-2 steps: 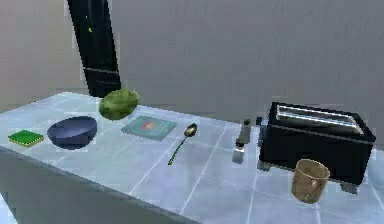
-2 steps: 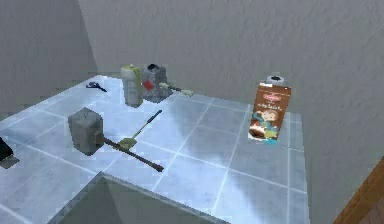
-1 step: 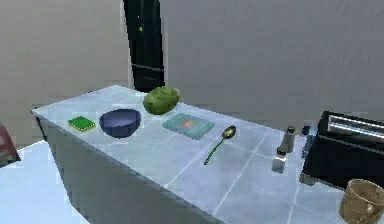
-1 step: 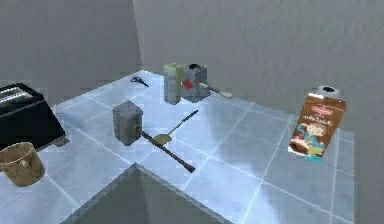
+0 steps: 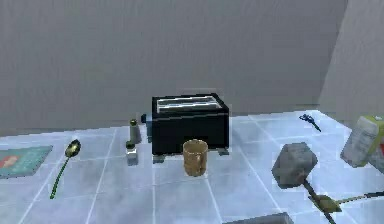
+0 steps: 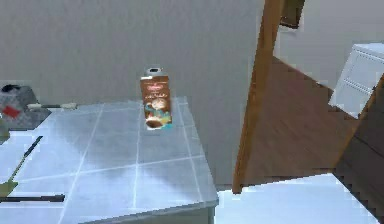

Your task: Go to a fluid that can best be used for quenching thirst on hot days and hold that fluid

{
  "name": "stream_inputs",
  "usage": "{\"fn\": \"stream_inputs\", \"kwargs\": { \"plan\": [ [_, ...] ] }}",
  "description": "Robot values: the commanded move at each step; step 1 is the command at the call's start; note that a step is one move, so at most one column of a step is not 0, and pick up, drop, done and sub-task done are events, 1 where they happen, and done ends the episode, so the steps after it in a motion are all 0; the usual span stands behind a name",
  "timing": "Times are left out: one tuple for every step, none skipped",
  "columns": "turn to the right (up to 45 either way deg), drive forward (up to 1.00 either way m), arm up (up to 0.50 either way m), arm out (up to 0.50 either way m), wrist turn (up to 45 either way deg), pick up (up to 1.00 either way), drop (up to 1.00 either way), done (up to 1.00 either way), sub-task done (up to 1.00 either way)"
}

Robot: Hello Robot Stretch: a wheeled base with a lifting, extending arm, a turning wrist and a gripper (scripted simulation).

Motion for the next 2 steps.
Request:
{"fn": "stream_inputs", "kwargs": {
  "plan": [
    [45.0,0.0,0.0,0.0,0.0,0.0,0.0,0.0,0.0],
    [6.0,0.0,0.0,0.0,0.0,0.0,0.0,0.0,0.0]
  ]
}}
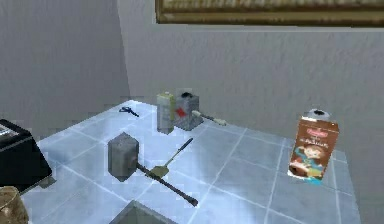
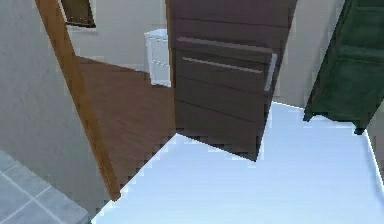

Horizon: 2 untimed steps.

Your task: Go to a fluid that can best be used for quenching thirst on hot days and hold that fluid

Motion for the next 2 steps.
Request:
{"fn": "stream_inputs", "kwargs": {
  "plan": [
    [0.0,0.1,0.0,0.0,0.0,0.0,0.0,0.0,0.0],
    [-45.0,0.0,0.0,0.0,0.0,0.0,0.0,0.0,0.0]
  ]
}}
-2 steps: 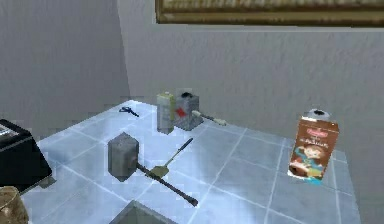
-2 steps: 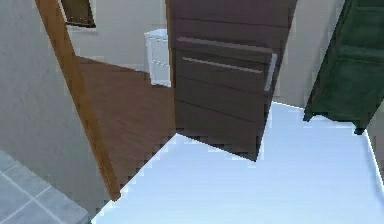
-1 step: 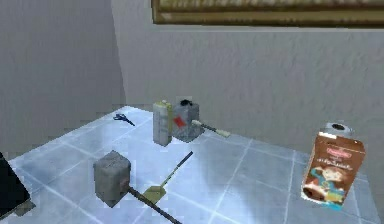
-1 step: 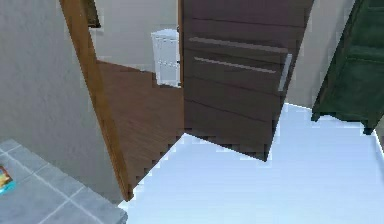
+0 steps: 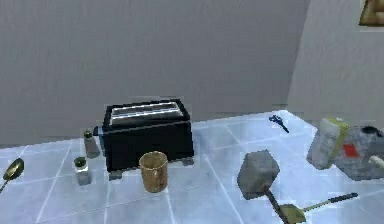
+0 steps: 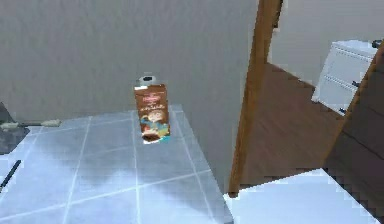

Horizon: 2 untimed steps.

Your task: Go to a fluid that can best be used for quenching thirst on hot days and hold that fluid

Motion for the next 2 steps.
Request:
{"fn": "stream_inputs", "kwargs": {
  "plan": [
    [-45.0,0.0,0.0,0.0,0.0,0.0,0.0,0.0,0.0],
    [0.0,0.0,0.5,0.0,0.0,0.0,0.0,0.0,0.0]
  ]
}}
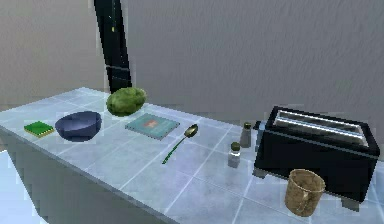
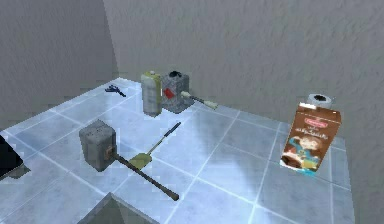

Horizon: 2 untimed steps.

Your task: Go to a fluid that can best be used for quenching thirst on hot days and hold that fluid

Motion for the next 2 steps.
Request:
{"fn": "stream_inputs", "kwargs": {
  "plan": [
    [0.0,0.0,0.38,0.0,0.0,0.0,0.0,0.0,0.0],
    [0.0,0.0,0.0,0.5,0.0,0.0,0.0,0.0,0.0]
  ]
}}
